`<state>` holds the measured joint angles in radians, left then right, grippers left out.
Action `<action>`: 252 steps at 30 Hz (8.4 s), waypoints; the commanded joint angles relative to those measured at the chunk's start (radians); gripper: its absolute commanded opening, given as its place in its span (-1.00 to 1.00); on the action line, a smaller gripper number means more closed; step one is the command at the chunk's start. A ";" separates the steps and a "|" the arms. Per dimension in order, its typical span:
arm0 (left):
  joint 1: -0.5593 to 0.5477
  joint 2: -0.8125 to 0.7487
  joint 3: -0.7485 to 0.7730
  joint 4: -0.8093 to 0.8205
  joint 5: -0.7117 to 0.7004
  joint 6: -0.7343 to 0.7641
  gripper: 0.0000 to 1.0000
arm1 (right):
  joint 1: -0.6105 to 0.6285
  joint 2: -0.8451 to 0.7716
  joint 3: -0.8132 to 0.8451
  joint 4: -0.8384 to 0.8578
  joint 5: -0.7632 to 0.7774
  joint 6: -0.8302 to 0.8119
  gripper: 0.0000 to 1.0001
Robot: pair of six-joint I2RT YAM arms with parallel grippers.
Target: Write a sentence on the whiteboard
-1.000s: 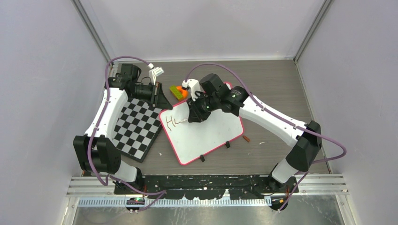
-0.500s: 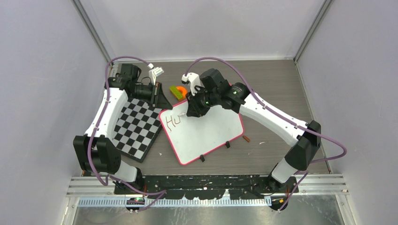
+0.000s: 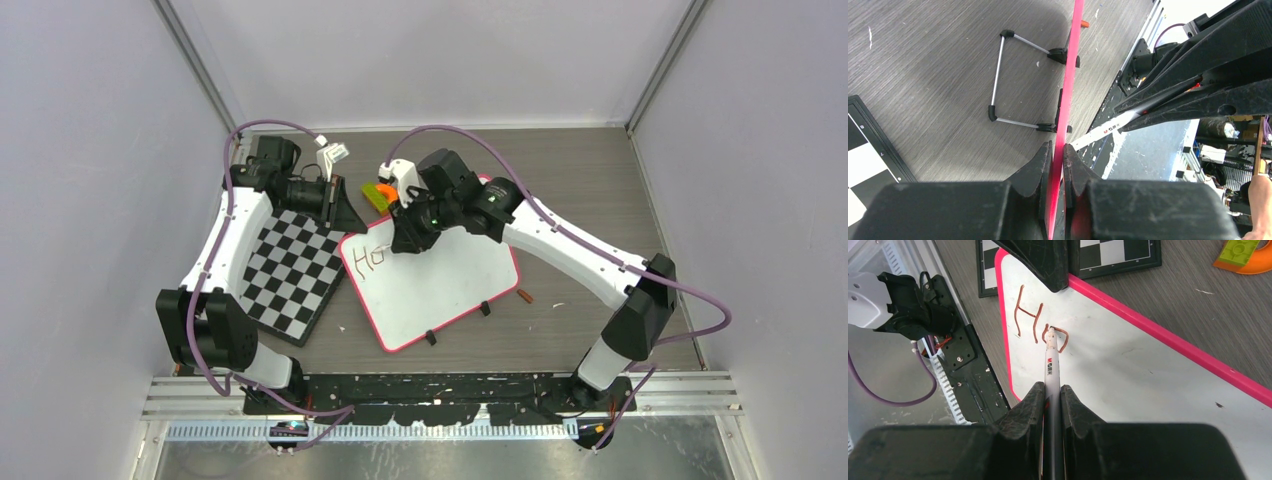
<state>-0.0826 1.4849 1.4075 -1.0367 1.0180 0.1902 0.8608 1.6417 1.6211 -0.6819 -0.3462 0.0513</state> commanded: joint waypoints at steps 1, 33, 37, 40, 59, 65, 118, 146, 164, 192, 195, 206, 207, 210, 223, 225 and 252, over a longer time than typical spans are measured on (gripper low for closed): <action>0.000 -0.031 -0.004 -0.008 0.015 -0.010 -1.00 | 0.012 0.015 0.043 0.030 0.011 -0.006 -0.99; -0.001 -0.023 0.005 -0.016 0.012 -0.005 -1.00 | -0.037 -0.059 -0.003 0.010 0.008 -0.045 -0.99; 0.000 -0.020 0.007 -0.016 0.013 -0.005 -1.00 | -0.044 -0.069 -0.010 0.010 0.008 -0.045 -1.00; 0.000 -0.019 0.007 -0.016 0.013 -0.007 -1.00 | -0.050 -0.079 -0.003 0.006 -0.003 -0.045 -0.99; 0.000 -0.019 0.006 -0.013 0.009 -0.008 -1.00 | -0.049 -0.075 -0.046 0.017 -0.017 -0.031 -1.00; 0.000 -0.017 0.006 -0.011 0.010 -0.008 -1.00 | -0.040 -0.108 -0.129 0.038 -0.022 -0.006 -0.99; 0.000 -0.026 0.015 -0.017 0.007 -0.012 -1.00 | -0.094 -0.092 -0.045 -0.011 0.008 -0.044 -1.00; -0.001 -0.027 0.008 -0.016 0.010 -0.008 -1.00 | -0.032 -0.119 -0.039 -0.020 -0.065 -0.036 -0.99; 0.000 -0.037 0.007 -0.020 0.004 -0.005 -1.00 | -0.069 -0.099 -0.062 -0.027 -0.006 -0.042 -0.99; 0.000 -0.027 0.010 -0.016 0.011 -0.003 -1.00 | -0.130 -0.057 0.008 -0.058 0.023 -0.063 -0.99; 0.000 -0.027 0.010 -0.016 0.011 -0.002 -1.00 | -0.130 -0.050 0.015 -0.052 0.014 -0.055 -0.99; 0.000 -0.031 0.010 -0.017 0.010 -0.001 -1.00 | -0.094 -0.049 0.009 -0.028 0.007 -0.053 -1.00; 0.000 -0.031 0.010 -0.017 0.010 -0.001 -1.00 | -0.090 -0.049 0.011 -0.028 0.007 -0.053 -0.99; 0.000 -0.031 0.010 -0.018 0.008 0.000 -1.00 | -0.080 -0.048 0.007 -0.031 0.013 -0.052 -1.00; 0.000 -0.029 0.011 -0.020 0.003 0.002 -1.00 | -0.064 -0.055 -0.040 -0.062 0.044 -0.052 -0.99; 0.000 -0.029 0.010 -0.019 0.002 0.000 -1.00 | -0.063 -0.061 -0.046 -0.066 0.052 -0.053 -1.00; -0.002 -0.030 0.011 -0.025 -0.008 0.005 -1.00 | -0.090 -0.085 0.004 -0.144 0.083 -0.102 -0.99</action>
<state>-0.0830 1.4784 1.4075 -1.0389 1.0088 0.1913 0.7815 1.5906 1.5726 -0.8410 -0.3138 -0.0273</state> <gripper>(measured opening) 0.104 0.199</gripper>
